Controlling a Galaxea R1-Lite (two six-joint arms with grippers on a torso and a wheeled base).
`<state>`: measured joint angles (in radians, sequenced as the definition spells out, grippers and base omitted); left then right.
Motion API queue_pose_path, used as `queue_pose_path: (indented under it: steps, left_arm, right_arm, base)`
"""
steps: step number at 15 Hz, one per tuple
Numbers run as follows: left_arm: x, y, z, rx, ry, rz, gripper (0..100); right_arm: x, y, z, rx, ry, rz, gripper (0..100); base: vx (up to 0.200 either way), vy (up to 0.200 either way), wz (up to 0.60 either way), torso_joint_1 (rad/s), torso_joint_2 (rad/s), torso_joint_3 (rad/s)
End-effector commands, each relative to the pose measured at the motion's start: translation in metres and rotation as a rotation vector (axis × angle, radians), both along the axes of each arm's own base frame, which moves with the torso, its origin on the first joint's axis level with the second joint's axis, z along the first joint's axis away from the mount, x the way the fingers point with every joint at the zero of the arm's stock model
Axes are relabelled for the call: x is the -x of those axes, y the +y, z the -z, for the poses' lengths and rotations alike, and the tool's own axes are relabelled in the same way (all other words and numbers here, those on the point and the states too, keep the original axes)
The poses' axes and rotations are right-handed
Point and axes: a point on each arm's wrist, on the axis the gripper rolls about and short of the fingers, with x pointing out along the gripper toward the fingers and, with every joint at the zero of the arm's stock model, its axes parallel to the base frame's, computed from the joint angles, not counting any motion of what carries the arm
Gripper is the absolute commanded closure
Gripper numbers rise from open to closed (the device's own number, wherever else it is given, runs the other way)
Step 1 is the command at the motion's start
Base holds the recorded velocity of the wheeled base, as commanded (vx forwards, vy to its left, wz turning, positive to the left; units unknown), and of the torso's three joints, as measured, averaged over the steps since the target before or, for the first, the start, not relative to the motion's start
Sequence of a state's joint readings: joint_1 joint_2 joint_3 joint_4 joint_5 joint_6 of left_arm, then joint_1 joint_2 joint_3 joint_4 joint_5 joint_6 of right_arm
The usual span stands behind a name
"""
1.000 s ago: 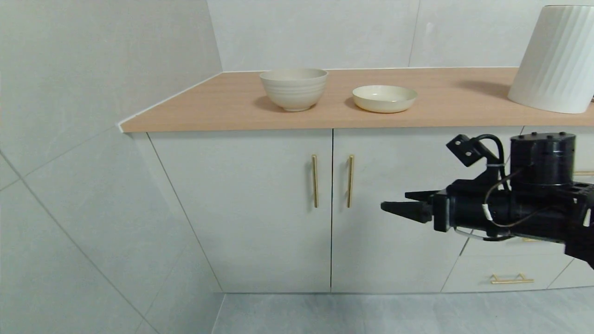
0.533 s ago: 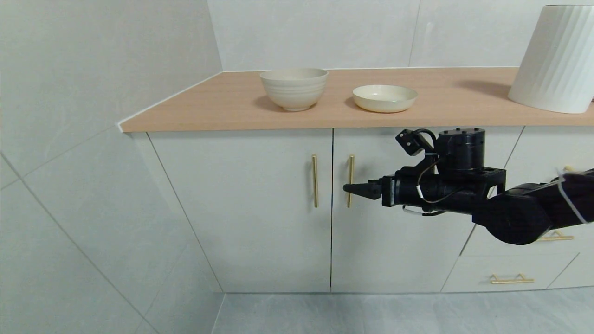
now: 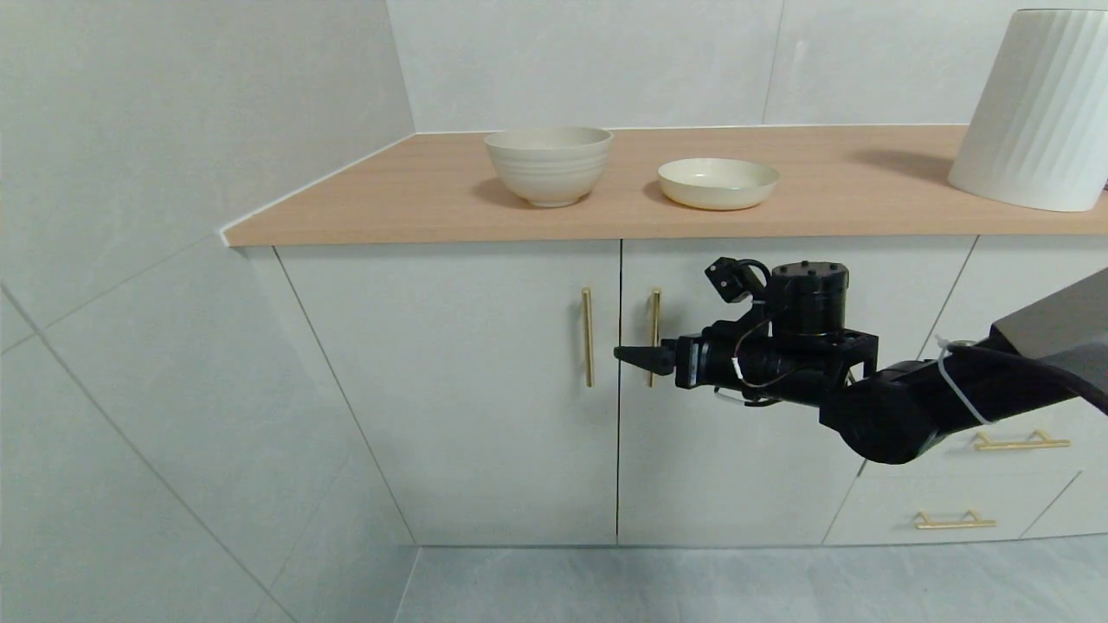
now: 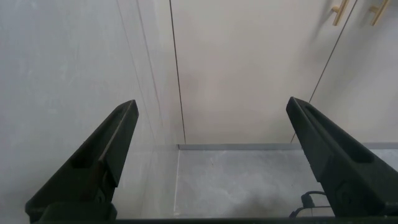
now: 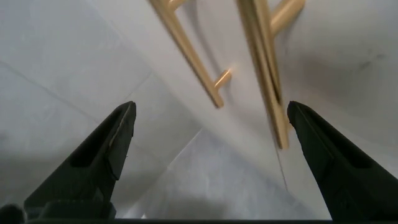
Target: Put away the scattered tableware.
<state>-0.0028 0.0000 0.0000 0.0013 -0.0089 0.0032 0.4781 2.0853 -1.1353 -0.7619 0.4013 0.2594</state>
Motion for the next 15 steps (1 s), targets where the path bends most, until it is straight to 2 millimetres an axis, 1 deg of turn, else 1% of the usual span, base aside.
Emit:
queue_pose_path:
  steps: [1, 6, 9, 15]
  left_arm:
    - [0.0, 0.0, 0.0, 0.0, 0.0, 0.001, 0]
    - [0.0, 0.0, 0.0, 0.0, 0.0, 0.001, 0]
    - [0.0, 0.0, 0.0, 0.0, 0.0, 0.001, 0]
    - [0.0, 0.0, 0.0, 0.0, 0.0, 0.001, 0]
  right_arm:
    - [-0.004, 0.002, 0.006, -0.005, -0.001, 0.006, 0]
    - [-0.006, 0.011, 0.008, -0.062, 0.006, -0.001, 0]
    - [-0.007, 0.018, 0.014, -0.092, 0.008, 0.003, 0]
    - [0.006, 0.022, 0.01, -0.118, 0.047, -0.026, 0]
  base:
    - [0.0, 0.0, 0.0, 0.0, 0.0, 0.0]
    - [0.0, 0.0, 0.0, 0.0, 0.0, 0.0]
    - [0.0, 0.0, 0.0, 0.0, 0.0, 0.0]
    - [0.0, 0.0, 0.0, 0.0, 0.0, 0.0]
